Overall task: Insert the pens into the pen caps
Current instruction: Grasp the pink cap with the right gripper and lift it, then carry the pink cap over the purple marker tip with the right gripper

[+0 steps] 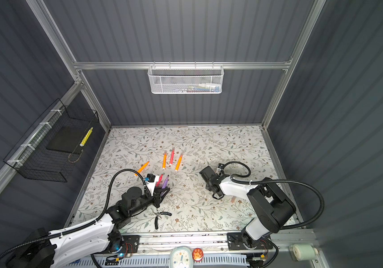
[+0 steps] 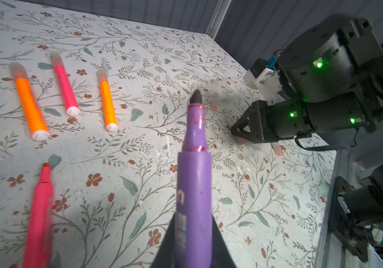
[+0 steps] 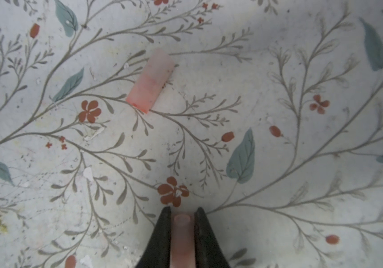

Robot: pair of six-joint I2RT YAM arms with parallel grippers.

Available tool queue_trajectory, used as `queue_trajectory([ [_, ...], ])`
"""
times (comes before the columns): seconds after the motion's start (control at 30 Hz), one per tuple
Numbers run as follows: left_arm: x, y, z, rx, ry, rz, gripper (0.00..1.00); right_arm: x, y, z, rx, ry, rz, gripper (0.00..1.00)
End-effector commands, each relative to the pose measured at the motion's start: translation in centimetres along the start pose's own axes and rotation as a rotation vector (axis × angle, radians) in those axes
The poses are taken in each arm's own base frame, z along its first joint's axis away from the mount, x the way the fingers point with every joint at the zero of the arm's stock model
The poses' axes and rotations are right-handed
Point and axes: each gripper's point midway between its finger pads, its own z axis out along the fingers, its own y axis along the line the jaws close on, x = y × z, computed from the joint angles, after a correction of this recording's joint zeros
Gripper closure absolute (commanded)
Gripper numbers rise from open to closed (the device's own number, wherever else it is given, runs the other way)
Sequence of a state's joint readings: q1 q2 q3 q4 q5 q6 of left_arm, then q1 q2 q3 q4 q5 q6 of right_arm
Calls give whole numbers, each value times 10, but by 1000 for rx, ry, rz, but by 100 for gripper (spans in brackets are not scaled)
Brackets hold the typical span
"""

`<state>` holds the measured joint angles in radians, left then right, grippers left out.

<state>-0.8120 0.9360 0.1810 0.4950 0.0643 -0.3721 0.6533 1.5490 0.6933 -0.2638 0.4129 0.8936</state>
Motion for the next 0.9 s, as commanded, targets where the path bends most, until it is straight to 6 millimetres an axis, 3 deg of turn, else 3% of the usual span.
queue_trajectory([
  [0.0,-13,-14,2,51,-27,35,100,25,-21,6,53,77,-19,88],
  [0.17,-12,-15,4,54,-18,35,100,21,-17,-3,0,58,20,92],
  [0.27,-13,-22,7,79,-20,36,100,4,-7,-21,-79,8,68,93],
  [0.33,-15,-28,7,107,-48,28,100,-13,8,-40,-187,-44,112,94],
  [0.5,-22,-45,9,175,-108,-20,100,-55,62,-111,-600,-222,232,95],
  [0.63,-24,-59,17,206,-116,-32,100,-69,99,-155,-774,-299,226,95],
  [0.7,-21,-65,23,218,-103,-30,100,-71,114,-169,-827,-317,222,96],
  [0.87,-17,-71,32,231,-95,-37,100,-68,131,-171,-876,-301,251,98],
])
